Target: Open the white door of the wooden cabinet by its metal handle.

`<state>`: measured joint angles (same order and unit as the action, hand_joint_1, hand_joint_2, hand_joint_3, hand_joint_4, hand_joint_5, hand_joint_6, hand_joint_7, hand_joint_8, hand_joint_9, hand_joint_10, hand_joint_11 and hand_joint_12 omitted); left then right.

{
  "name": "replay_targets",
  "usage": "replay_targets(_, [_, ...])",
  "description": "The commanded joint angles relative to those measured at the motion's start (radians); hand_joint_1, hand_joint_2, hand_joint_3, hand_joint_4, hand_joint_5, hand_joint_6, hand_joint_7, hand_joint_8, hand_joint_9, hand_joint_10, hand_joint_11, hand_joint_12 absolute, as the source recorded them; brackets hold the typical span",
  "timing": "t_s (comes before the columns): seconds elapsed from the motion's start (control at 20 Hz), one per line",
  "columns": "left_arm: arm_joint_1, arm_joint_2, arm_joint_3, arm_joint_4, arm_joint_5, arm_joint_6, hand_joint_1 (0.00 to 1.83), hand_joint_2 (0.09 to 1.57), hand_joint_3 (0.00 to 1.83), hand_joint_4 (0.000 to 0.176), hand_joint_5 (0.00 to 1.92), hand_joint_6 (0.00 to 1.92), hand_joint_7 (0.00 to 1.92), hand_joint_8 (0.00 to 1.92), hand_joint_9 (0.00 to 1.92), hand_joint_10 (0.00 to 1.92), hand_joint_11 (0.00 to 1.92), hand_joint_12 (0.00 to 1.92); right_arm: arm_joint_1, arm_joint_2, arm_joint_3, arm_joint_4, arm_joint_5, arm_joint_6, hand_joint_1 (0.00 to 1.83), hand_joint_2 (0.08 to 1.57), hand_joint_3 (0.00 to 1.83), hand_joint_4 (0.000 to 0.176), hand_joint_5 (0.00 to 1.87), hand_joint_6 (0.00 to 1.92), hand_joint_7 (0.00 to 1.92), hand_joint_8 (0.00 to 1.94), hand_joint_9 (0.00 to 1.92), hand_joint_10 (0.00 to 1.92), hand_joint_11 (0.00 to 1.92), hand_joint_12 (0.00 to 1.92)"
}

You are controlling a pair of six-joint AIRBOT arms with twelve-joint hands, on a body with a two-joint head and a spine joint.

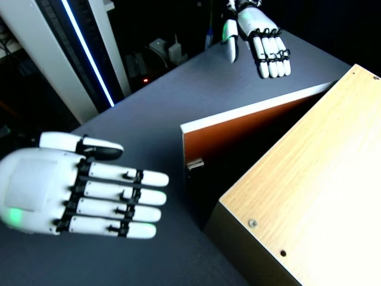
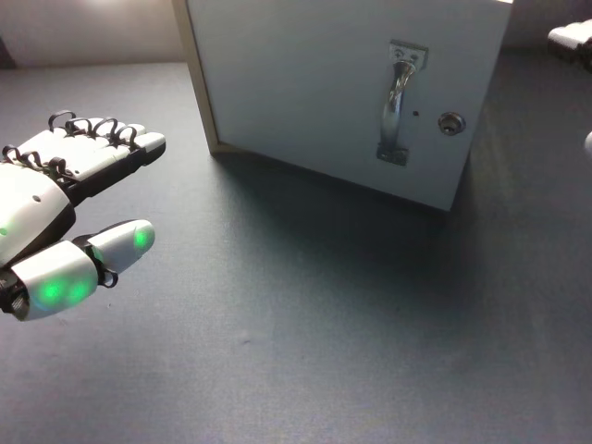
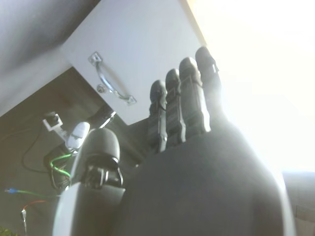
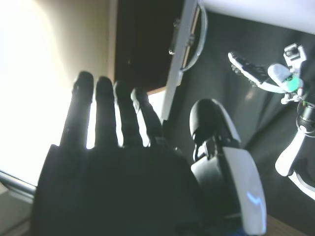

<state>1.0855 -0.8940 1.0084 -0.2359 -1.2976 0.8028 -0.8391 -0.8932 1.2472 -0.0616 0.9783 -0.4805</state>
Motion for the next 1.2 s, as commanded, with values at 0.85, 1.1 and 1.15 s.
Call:
replay_targets(0.85, [-0.015,-0.009,0.005,0.001,-0.117,-0.009,0.00,1.50,0.00,0.000,0.22,0.00,0.19,0.00,0.18,0.00,0.00,0.43,0.092,-0.130,0.065,0.031,0.094,0.000,0.00,1.36,0.00,0.000,0.00,0.00,0.00,0.00,0.00,0.00,0.05,0.02])
replay_targets(1.1, [-0.016,-0.011,0.005,-0.001,-0.122,-0.010,0.00,1.49,0.00,0.000,0.22,0.00,0.20,0.00,0.19,0.00,0.00,0.46,0.097,-0.136,0.048,-0.012,0.097,0.006,0.01,1.39,0.00,0.000,0.00,0.00,0.00,0.00,0.00,0.00,0.00,0.00])
replay_targets(1.15, [-0.015,-0.011,0.004,-0.003,-0.126,-0.010,0.00,1.49,0.00,0.000,0.21,0.00,0.19,0.00,0.18,0.00,0.00,0.43,0.097,-0.135,0.040,-0.025,0.105,0.016,0.00,1.39,0.00,0.000,0.00,0.00,0.00,0.00,0.00,0.00,0.00,0.00])
